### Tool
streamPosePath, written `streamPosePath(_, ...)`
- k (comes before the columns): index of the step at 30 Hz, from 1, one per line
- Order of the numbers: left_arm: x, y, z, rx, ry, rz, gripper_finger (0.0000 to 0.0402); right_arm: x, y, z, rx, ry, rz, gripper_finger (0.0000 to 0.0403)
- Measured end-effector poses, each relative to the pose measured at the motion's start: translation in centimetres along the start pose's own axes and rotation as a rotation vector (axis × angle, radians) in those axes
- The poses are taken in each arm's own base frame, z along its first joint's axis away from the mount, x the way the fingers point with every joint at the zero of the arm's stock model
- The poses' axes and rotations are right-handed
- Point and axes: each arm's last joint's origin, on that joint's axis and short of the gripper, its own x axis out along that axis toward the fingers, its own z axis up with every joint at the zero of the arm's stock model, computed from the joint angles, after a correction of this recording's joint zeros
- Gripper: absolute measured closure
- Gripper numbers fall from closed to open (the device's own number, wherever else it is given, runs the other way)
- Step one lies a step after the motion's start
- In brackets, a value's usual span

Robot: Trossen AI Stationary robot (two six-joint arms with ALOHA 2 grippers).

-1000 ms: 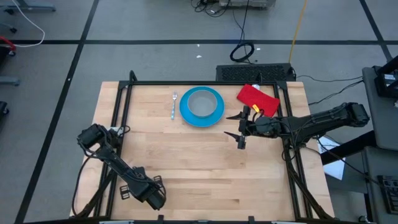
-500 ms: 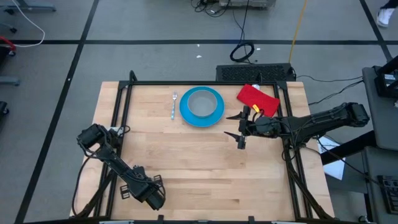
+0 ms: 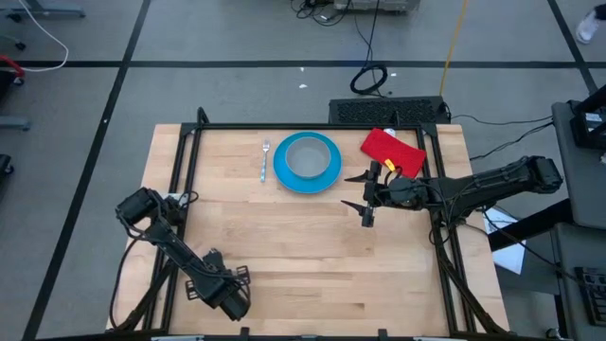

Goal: Pick and place plate/cup/fork/spoon on tray
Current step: Put the yellow spoon into the grey bowl

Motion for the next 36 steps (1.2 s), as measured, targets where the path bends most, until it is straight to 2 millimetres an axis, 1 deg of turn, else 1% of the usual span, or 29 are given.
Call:
streamPosePath(3,0.0,0.2,-0.1,0.024,-0.013,-0.025,0.0343,0.0,0.0,0.0,0.000,0.000,0.000,0.0124)
streamPosePath(5,0.0,0.3,-0.1,0.027,-0.020,-0.029,0.0339,0.0,0.0,0.0,0.000,0.000,0.000,0.0124)
streamPosePath(12,0.0,0.0,0.0,0.022,-0.038,-0.054,0.0288,0.0,0.0,0.0,0.000,0.000,0.000,0.0124)
streamPosePath(16,0.0,-0.2,0.5,0.009,-0.065,-0.048,0.0277,0.0,0.0,0.0,0.000,0.000,0.000,0.0124)
streamPosePath(18,0.0,-0.4,0.7,0.003,-0.076,-0.047,0.0281,0.0,0.0,0.0,0.000,0.000,0.000,0.0124)
streamPosePath(21,0.0,-0.4,0.7,0.011,-0.089,-0.058,0.0297,0.0,0.0,0.0,0.000,0.000,0.000,0.0124)
streamPosePath(28,0.0,-0.6,0.9,0.077,-0.122,-0.100,0.0355,0.0,0.0,0.0,0.000,0.000,0.000,0.0124)
streamPosePath(32,0.0,-0.6,0.9,0.106,-0.124,-0.100,0.0355,0.0,0.0,0.0,0.000,0.000,0.000,0.0124)
streamPosePath(36,0.0,-0.6,0.8,0.123,-0.122,-0.101,0.0329,0.0,0.0,0.0,0.000,0.000,0.000,0.0124)
